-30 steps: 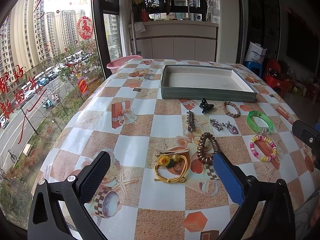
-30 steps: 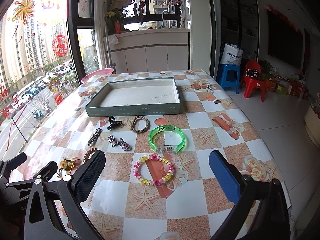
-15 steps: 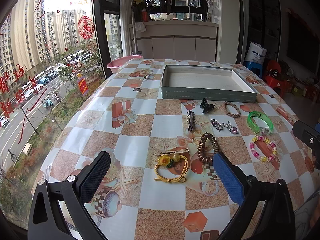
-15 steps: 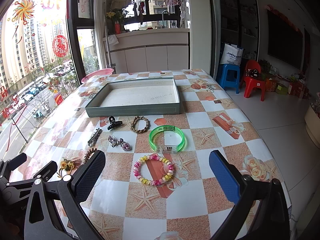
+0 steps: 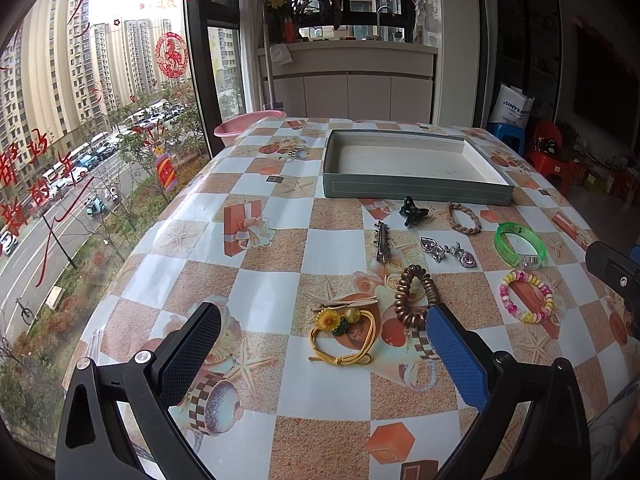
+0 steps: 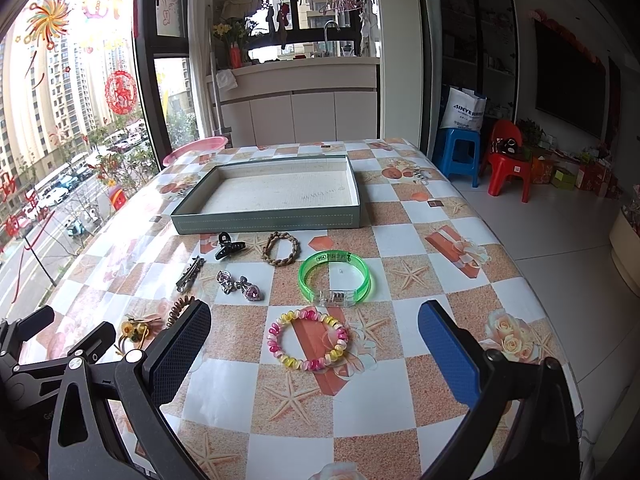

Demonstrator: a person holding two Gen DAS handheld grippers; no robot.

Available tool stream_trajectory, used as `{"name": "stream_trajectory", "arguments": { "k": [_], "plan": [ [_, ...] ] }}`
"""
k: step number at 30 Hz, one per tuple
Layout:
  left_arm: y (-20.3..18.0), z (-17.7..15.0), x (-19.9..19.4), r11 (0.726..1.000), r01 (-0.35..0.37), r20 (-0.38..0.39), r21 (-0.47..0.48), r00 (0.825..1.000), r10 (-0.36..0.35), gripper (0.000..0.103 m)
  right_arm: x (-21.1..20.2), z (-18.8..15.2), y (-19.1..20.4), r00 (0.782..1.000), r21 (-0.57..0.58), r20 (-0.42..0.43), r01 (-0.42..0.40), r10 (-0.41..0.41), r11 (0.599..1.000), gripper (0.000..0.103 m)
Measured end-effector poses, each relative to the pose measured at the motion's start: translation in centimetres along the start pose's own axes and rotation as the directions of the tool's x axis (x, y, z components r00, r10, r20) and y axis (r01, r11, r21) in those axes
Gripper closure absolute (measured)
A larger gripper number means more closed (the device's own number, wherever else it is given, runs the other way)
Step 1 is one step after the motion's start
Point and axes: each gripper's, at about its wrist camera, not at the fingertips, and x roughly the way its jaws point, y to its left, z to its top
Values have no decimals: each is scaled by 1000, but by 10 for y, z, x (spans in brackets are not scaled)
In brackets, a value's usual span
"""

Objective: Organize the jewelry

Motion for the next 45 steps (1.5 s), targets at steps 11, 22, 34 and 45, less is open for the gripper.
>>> {"name": "stream_trajectory", "arguments": {
  "k": [11,22,34,45],
  "plan": [
    [0,0,0,1000,1,1,0,1000,-1,0,0,0,0,1000,0,0,-1,1,1000,0],
    [0,0,-1,1000,1,-1,-1,1000,-1,0,0,0,0,1000,2,0,-2,2,1000,0],
    [2,-3,3,1000,4,-19,-4,1000,-4,0,2,0,4,1000,2,-12,-4,4,1000,0],
    [18,-5,17,999,11,-70,-36,997,-13,0,7,6,-16,999,78,-18,-49,51,996,0]
  ]
}}
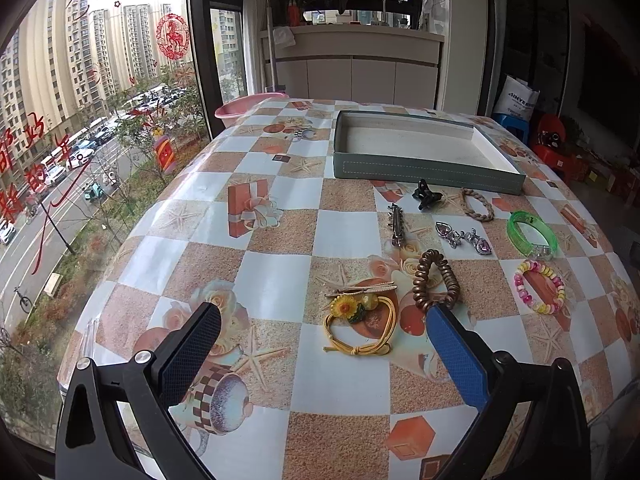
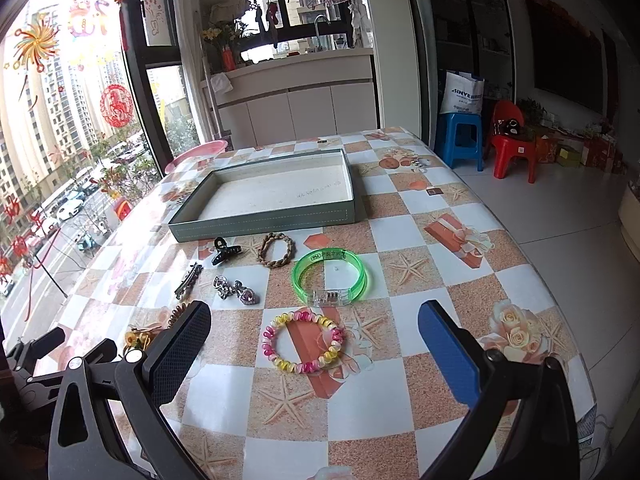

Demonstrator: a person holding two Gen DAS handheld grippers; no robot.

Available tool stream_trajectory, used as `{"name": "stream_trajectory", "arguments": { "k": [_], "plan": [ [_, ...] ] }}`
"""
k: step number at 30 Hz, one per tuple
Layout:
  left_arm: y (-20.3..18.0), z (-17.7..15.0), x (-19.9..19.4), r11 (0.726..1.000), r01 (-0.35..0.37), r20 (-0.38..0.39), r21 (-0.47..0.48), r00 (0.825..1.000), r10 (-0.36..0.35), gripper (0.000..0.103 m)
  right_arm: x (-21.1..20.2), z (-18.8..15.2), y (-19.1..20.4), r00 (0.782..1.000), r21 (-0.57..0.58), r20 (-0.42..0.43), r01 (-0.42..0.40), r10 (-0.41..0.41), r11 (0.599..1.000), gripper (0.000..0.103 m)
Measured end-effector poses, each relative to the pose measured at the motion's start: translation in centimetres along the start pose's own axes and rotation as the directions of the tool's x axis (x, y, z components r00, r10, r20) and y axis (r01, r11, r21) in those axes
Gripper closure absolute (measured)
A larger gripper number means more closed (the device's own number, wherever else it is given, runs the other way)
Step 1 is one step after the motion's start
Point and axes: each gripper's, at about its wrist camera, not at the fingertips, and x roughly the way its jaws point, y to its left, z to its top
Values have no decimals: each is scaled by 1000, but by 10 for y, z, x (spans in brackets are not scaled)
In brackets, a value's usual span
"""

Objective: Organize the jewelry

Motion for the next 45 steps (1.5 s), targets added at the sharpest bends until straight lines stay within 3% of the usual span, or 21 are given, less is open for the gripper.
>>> {"name": "stream_trajectory", "arguments": {
  "k": [4,8,12,20,23,26,28,29,31,32,35,36,37,45],
  "plan": [
    [11,-2,13,999,24,-55,-23,998,-25,0,8,2,-8,999,-28,-31,24,-24,999,0],
    [13,-3,26,998,50,-100,-31,994,-53,0,28,-2,-9,988,-94,-148,19,-33,995,0],
    [10,0,36,997,69,-117,-20,991,-71,0,47,-5,-16,976,-69,-212,35,-49,997,0],
    [4,2,59,995,99,-184,-17,978,-101,14,83,-4,-22,952,-73,-301,33,-53,997,1],
    [-1,0,59,995,101,-184,8,978,-98,19,96,-5,-19,941,-104,-329,47,-79,994,12],
    [-5,-1,59,994,111,-184,26,977,-104,22,110,-9,-16,921,-122,-380,43,-86,992,31],
    [-7,-1,57,992,121,-183,36,977,-112,39,110,-11,-9,921,-168,-371,56,-115,984,33],
    [-8,-1,57,992,119,-183,43,977,-110,40,110,-11,-6,922,-177,-372,47,-111,983,33],
    [-12,-2,55,988,142,-177,60,976,-130,67,110,-12,-1,920,-186,-377,32,-102,982,38],
    [-13,-2,54,986,154,-181,60,973,-141,67,109,-12,1,921,-192,-377,25,-98,981,42],
    [-12,-3,51,980,194,-181,50,966,-183,71,107,-13,7,921,-199,-382,1,-79,980,69],
    [-11,-4,50,978,207,-182,41,964,-196,71,106,-13,9,921,-203,-382,-4,-75,979,87],
    [-9,-4,50,975,220,-183,29,960,-211,78,105,-13,11,920,-202,-386,-13,-67,979,93],
    [3,1,34,961,275,-166,-37,946,-277,78,86,-8,7,936,-145,-353,-46,-8,988,93]
  ]
}}
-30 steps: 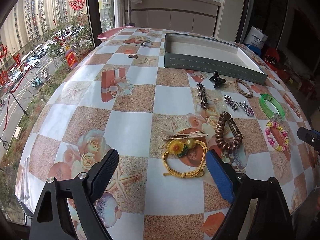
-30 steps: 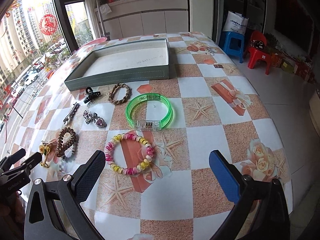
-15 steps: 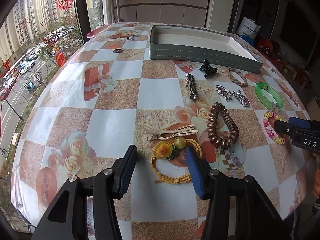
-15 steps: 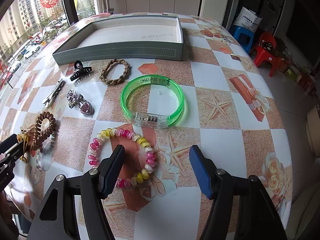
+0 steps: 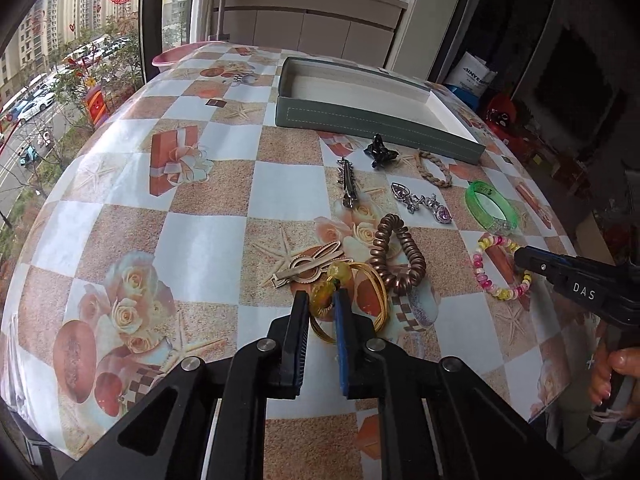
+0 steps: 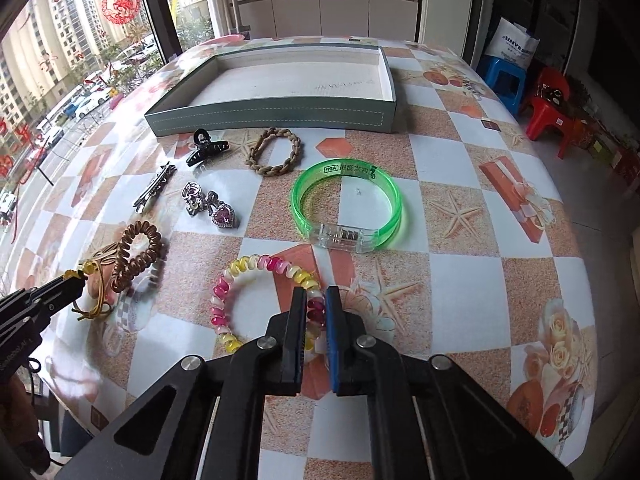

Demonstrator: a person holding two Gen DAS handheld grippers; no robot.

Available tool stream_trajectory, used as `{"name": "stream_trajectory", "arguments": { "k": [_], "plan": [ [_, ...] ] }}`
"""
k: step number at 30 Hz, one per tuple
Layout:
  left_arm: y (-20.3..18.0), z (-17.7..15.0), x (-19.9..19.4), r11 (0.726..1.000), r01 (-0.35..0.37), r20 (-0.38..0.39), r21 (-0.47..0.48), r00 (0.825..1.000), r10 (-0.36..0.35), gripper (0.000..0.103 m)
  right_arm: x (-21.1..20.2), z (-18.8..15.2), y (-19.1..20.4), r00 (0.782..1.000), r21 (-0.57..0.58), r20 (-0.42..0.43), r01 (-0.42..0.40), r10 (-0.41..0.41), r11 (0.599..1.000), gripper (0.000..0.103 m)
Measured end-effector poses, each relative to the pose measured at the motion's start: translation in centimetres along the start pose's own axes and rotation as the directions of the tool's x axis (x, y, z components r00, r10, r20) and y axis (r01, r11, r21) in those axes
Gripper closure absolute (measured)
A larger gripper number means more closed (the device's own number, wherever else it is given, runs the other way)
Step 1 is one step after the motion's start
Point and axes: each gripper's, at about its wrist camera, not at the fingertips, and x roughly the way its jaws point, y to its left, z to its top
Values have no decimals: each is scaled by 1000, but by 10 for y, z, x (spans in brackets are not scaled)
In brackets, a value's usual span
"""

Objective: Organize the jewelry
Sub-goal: 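Grasp the yellow flower hair tie with left tool while right tool grasps the beaded bracelet, then carry the hair tie with left tool while right tool carries the bracelet into the tray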

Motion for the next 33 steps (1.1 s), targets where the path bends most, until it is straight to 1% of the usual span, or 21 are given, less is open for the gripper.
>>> {"name": "stream_trajectory", "arguments": {
  "k": [4,8,12,15,18,21,24,27,30,33],
  "plan": [
    [-5,12,-15,1000,16,33,13,999,-16,78,-17,8,-5,999,17,40,-33,33,999,93],
    [-14,35,-30,998,48,76,32,996,-51,78,-32,24,-8,995,30,73,-69,67,997,93],
    [-25,67,-40,995,82,117,53,989,-88,78,-44,47,-10,989,41,97,-118,113,992,93],
    [-32,96,-40,992,114,128,54,984,-120,78,-48,70,-13,984,53,111,-149,143,987,93],
    [-39,127,-36,992,110,146,59,982,-118,78,-50,97,-17,980,58,120,-168,160,984,93],
    [-43,155,-30,993,93,160,74,982,-104,78,-50,124,-21,977,54,125,-178,170,983,93],
    [-45,184,-17,993,89,165,74,981,-101,78,-46,152,-24,978,36,132,-168,162,985,93],
    [-45,211,6,995,81,142,55,986,-88,78,-37,181,-28,978,39,138,-160,153,986,93],
    [-41,234,37,998,65,119,28,991,-68,78,-20,208,-34,980,62,123,-165,157,984,93],
    [-38,254,70,999,45,94,10,994,-46,78,4,229,-38,986,75,110,-137,128,988,93]
  ]
}}
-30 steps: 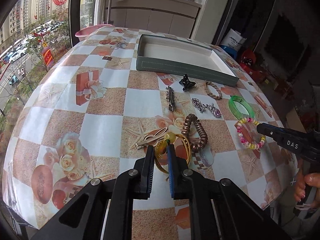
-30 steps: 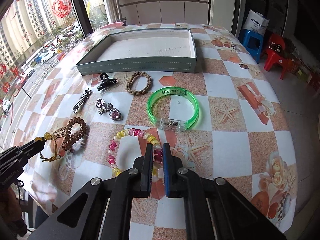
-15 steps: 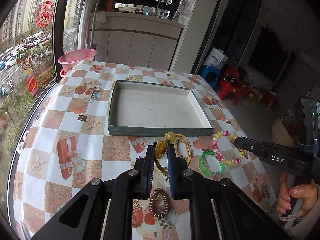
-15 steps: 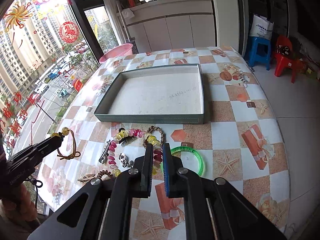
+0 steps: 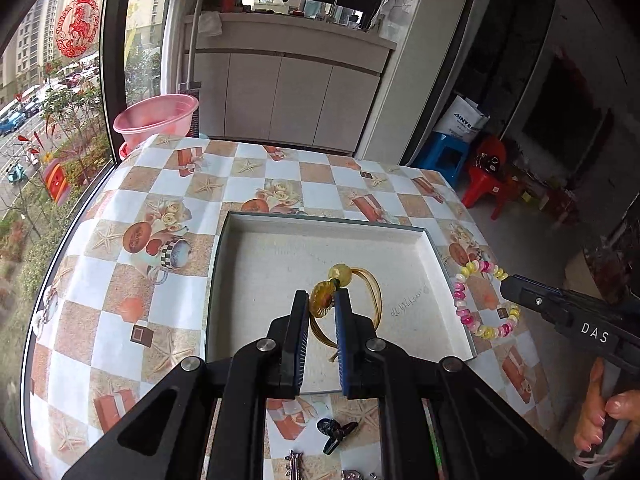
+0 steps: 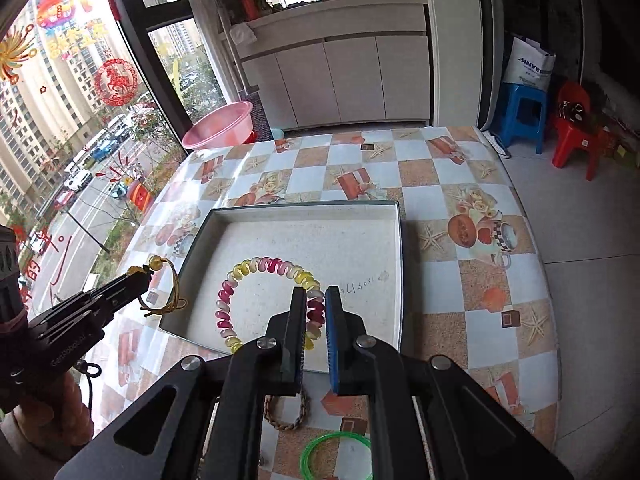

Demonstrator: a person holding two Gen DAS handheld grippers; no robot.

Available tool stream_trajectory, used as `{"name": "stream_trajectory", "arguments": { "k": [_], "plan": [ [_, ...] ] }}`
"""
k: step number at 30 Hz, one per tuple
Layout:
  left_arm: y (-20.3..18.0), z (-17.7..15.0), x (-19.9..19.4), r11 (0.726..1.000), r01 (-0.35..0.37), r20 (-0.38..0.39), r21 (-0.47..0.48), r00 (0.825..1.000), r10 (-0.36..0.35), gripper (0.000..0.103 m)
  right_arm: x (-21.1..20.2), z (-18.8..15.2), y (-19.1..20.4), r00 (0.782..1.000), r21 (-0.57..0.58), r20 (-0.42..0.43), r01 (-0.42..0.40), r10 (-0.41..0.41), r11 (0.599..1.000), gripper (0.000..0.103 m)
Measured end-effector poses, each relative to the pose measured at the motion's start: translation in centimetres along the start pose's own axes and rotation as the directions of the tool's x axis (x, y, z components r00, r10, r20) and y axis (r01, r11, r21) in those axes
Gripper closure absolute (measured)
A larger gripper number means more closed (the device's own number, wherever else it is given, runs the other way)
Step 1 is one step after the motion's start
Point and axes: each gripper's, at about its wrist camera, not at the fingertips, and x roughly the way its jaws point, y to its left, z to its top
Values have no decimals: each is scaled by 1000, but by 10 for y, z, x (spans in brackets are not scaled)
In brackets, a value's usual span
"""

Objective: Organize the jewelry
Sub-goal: 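Carry the hair tie with left tool while right tool carries the bracelet into the tray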

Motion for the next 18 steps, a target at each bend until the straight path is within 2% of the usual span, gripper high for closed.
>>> {"name": "stream_trajectory", "arguments": {
  "k": [5,10,14,18],
  "plan": [
    [1,14,61,999,-44,-51,29,998,45,78,54,16,-8,999,22,-36,16,-15,1000,93],
    [2,14,115,993,-104,-108,63,988,110,78,109,14,-20,996,67,-87,29,-23,997,93],
    [2,10,136,987,-134,-122,84,982,144,78,137,13,-26,994,82,-105,48,-39,995,93],
    [-3,5,148,969,-197,-115,152,970,215,78,154,10,-28,991,66,-119,76,-68,995,93]
  ]
}}
